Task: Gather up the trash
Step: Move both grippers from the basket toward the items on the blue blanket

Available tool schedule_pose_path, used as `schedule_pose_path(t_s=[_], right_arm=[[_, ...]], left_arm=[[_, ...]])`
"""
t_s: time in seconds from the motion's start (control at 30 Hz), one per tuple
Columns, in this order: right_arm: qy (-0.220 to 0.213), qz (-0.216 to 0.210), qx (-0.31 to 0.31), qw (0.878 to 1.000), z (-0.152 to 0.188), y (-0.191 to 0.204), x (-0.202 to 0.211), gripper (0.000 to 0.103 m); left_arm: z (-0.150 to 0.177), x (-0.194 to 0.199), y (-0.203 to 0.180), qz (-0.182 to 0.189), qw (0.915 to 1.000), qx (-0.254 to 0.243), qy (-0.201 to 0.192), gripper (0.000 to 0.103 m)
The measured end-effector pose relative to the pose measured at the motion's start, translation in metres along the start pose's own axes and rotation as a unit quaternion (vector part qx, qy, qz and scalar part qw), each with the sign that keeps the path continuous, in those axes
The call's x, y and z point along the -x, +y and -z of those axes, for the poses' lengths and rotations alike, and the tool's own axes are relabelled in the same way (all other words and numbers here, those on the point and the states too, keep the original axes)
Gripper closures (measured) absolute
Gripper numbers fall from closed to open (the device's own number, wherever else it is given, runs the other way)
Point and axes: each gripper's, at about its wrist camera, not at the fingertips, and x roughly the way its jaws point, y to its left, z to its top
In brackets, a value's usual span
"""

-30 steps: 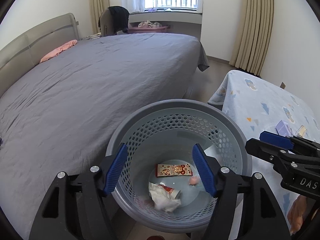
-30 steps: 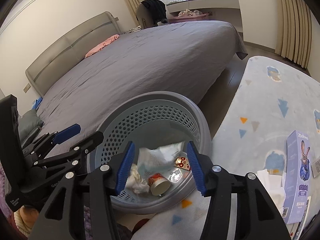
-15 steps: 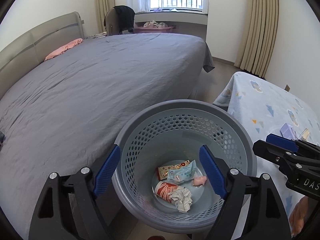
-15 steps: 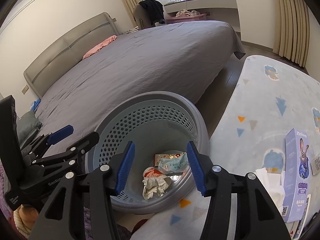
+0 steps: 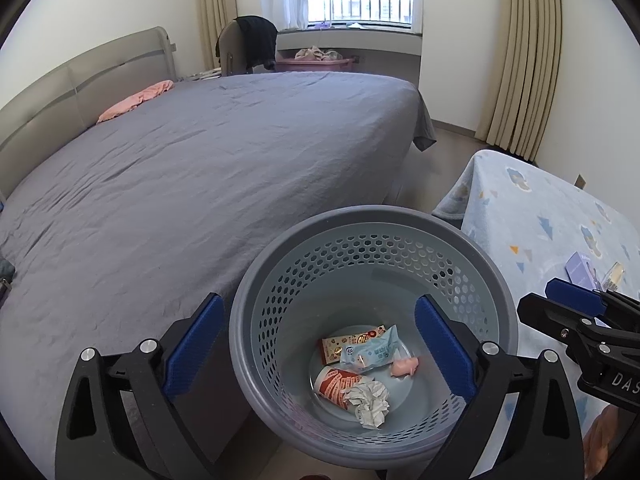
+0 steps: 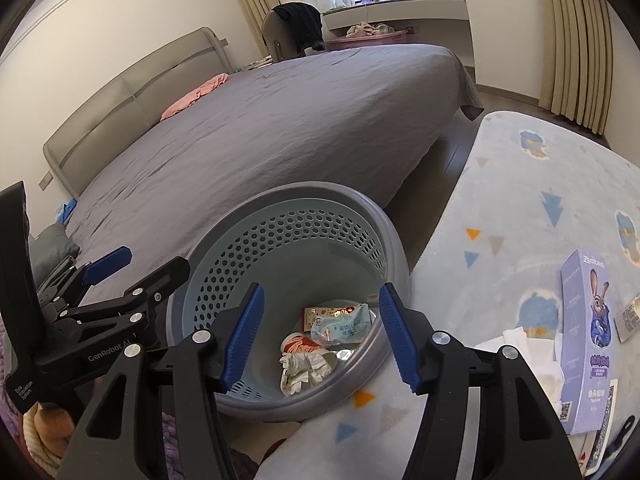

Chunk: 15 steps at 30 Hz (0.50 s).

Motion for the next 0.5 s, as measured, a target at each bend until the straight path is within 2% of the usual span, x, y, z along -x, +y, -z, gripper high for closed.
schedule_pose_path(t_s=[0.5], right_arm=[[-0.024,0.033,-0.021,0.999,0.018,-0.010,0.033,0.043]], left_arm=[[0.001,0.004,-0.005,-0.001,1.0000,-0.007,-0.005,0.007]])
